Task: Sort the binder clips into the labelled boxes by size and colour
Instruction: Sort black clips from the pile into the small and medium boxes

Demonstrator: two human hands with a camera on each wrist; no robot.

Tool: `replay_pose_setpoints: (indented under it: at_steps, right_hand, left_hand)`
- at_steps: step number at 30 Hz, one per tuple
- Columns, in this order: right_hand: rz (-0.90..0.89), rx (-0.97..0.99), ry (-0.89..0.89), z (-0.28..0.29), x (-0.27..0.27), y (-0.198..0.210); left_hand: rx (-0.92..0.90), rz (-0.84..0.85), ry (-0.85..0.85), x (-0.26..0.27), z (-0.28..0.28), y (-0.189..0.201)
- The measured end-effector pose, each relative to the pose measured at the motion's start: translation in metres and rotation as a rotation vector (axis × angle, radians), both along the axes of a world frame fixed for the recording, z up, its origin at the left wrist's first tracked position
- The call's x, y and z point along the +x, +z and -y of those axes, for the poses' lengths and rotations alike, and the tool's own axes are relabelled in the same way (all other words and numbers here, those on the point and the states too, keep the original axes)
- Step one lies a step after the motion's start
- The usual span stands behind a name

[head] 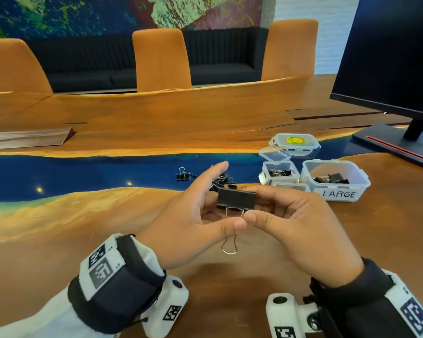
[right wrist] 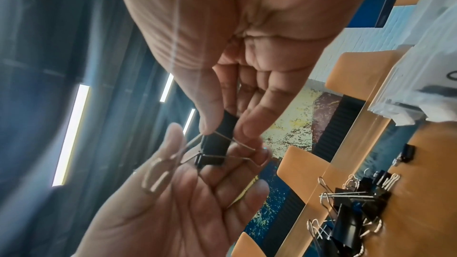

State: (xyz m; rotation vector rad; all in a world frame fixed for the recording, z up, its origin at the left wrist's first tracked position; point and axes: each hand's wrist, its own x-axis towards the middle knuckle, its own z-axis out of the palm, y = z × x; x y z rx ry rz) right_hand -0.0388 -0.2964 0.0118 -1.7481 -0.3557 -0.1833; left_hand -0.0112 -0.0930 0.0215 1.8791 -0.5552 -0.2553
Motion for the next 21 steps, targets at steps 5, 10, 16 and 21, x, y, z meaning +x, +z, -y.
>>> replay_pose_setpoints:
  at_steps: [5, 10, 16, 21]
  right_hand:
    - [0.058, -0.011, -0.042, 0.000, -0.001, 0.002]
    - [0.107, -0.077, -0.103, -0.002, 0.001, -0.001]
    - [0.173, -0.163, -0.195, -0.003, 0.003, -0.002]
    - [0.187, -0.246, -0.169, -0.003, 0.003, 0.005]
  left_hand:
    - [0.047, -0.065, 0.024, 0.004, 0.000, -0.001]
    - [0.038, -0.164, 0.020, 0.008, -0.002, 0.005]
    - [0.005, -0.240, -0.027, 0.012, -0.006, 0.009]
    - [-0.024, -0.141, 0.052, 0.012, -0.007, 0.013]
